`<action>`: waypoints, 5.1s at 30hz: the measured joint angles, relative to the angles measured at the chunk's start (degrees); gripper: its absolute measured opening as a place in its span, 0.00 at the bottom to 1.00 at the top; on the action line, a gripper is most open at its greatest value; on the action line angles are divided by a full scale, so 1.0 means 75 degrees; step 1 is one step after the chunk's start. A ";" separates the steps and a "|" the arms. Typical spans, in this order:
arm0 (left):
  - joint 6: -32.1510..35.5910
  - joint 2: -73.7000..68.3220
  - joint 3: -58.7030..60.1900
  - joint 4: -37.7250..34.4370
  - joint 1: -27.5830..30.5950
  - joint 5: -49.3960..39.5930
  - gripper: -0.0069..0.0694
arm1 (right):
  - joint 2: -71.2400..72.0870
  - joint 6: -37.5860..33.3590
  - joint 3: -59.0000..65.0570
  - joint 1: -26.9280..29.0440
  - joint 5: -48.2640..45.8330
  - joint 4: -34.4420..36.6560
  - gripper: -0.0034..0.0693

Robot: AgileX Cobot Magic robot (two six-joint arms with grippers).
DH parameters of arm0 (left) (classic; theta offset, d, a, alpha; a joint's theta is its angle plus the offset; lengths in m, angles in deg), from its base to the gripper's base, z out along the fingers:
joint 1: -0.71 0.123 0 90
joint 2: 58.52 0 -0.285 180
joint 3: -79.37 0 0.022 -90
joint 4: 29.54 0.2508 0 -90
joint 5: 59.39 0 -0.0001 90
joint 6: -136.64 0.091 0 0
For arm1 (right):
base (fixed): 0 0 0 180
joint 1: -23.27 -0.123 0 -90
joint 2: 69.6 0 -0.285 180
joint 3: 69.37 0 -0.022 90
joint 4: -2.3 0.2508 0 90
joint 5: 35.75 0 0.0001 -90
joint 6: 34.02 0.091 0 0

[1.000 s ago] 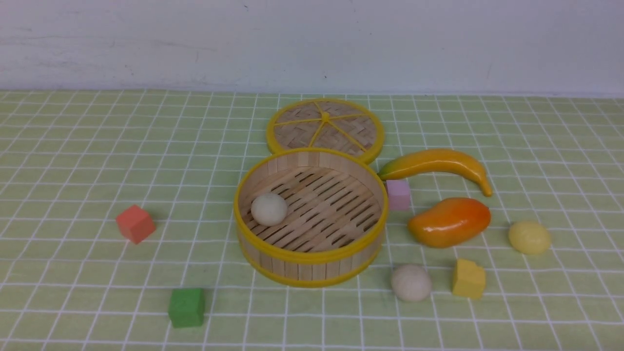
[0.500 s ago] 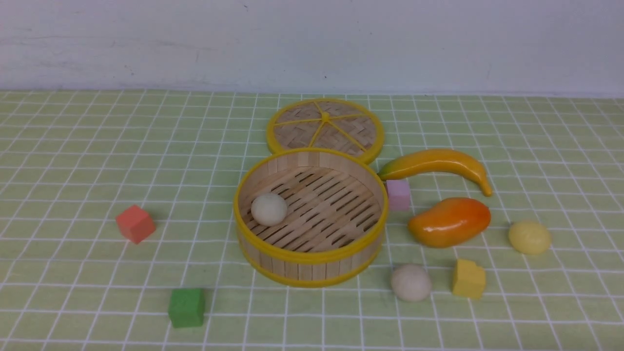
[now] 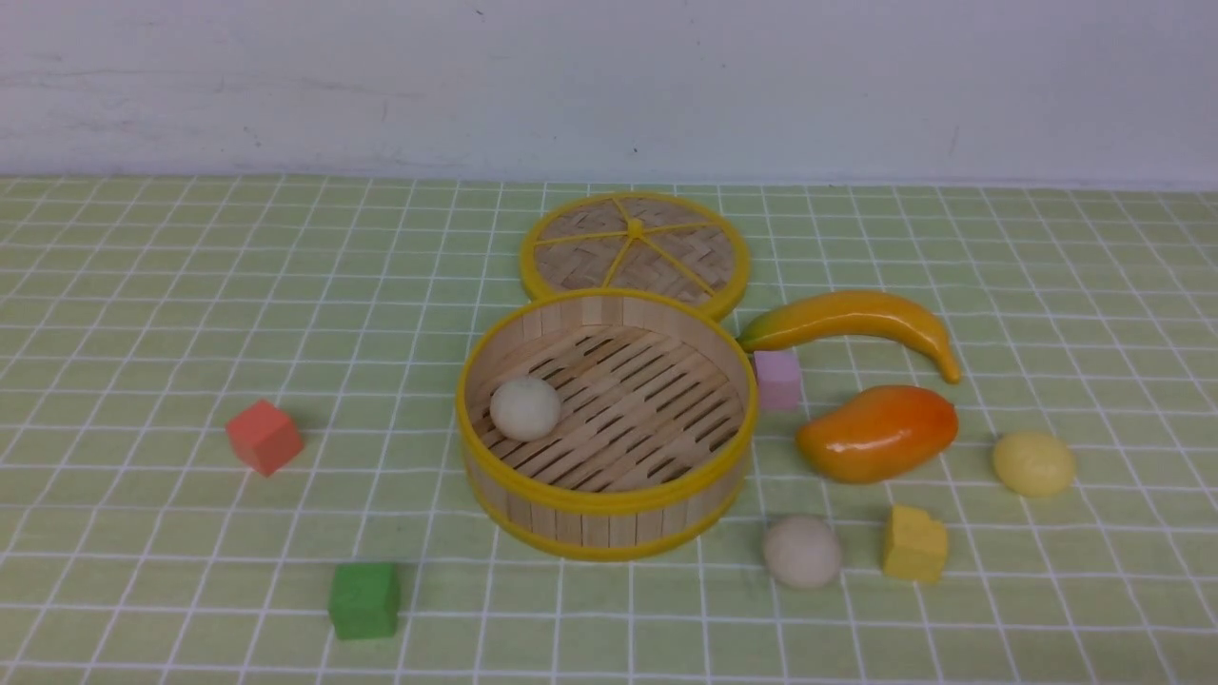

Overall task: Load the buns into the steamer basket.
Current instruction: Use the right arm to grab a steamed stuffed bun, then use the right arm to put the steamed stuffed bun into the steamer

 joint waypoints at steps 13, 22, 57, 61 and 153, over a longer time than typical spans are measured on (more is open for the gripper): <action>0.0000 0.0000 0.0000 0.0000 0.0000 0.0000 0.21 | -0.1184 0.0233 -0.3387 0.0000 -0.1416 0.0386 0.38; 0.0000 0.0000 0.0000 0.0000 0.0000 0.0000 0.22 | -0.3588 0.0233 -0.5752 0.0000 -0.4402 0.0386 0.38; 0.0000 0.0000 0.0000 0.0000 0.0000 0.0000 0.26 | -1.0702 -0.1967 -0.8538 -0.1339 -0.8878 0.1650 0.38; 0.0000 0.0000 0.0000 0.0000 0.0000 0.0000 0.27 | -1.1099 -0.1617 -0.8827 -0.1364 -0.9001 0.1650 0.38; 0.0000 0.0000 0.0000 0.0000 0.0000 0.0000 0.38 | -1.3764 -0.3600 -1.1429 -0.0980 -0.8256 0.5421 0.05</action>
